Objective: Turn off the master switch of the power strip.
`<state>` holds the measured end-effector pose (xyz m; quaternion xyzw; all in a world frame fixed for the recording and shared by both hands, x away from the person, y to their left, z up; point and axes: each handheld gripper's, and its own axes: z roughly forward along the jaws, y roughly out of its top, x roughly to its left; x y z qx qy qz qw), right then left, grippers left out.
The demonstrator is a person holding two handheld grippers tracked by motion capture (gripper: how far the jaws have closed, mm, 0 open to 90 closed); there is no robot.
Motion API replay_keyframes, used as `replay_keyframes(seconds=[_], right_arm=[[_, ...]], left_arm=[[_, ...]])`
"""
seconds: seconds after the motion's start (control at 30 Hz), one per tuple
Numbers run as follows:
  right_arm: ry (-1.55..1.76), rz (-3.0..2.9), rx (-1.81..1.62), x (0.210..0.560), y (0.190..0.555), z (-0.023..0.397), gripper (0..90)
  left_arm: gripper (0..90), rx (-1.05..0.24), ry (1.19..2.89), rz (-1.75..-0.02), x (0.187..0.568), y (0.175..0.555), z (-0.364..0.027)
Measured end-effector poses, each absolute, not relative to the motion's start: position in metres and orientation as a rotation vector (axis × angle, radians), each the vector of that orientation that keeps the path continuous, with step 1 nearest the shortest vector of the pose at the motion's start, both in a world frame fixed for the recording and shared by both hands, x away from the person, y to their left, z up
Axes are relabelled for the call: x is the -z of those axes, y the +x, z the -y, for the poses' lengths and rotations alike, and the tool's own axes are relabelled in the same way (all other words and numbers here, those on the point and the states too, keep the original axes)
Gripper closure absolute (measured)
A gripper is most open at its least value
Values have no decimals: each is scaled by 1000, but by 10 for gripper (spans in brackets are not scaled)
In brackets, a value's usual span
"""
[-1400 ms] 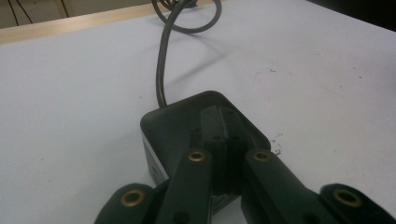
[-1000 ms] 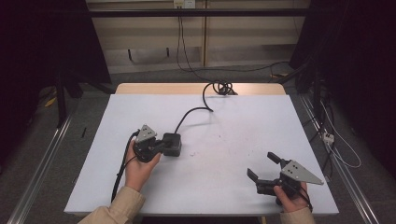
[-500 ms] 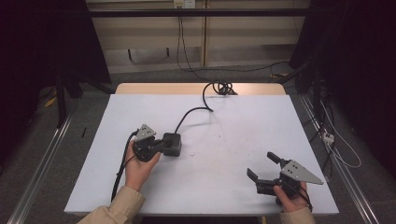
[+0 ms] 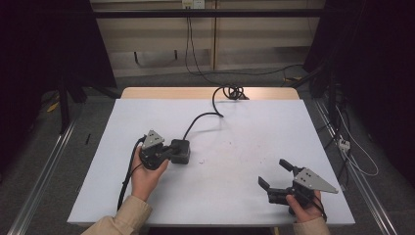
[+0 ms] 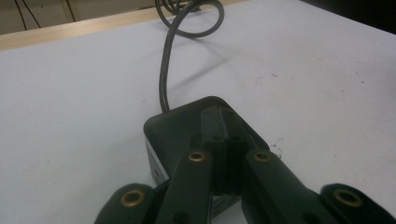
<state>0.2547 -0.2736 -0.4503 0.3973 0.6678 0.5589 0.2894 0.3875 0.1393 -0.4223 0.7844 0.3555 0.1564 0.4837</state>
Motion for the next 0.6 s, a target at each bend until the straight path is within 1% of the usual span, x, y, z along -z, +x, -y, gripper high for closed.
replay_keyframes(seconds=[0.27,0.3,0.37,0.5,0.6], right_arm=[[1060,-1779,-1494,450,255,274,22],[1059,-1779,-1494,450,255,273,22],[1056,-1782,-1493,450,255,273,22],[1059,-1779,-1493,450,255,274,22],[1059,-1777,-1496,449,255,274,22]], left_arm=[[900,-353,1882,-875,419,386,-142],[889,-350,1881,-881,419,386,-143],[827,-355,1885,-893,419,385,-143],[789,-340,1884,-891,418,385,-144],[725,-318,1866,-901,416,384,-144]])
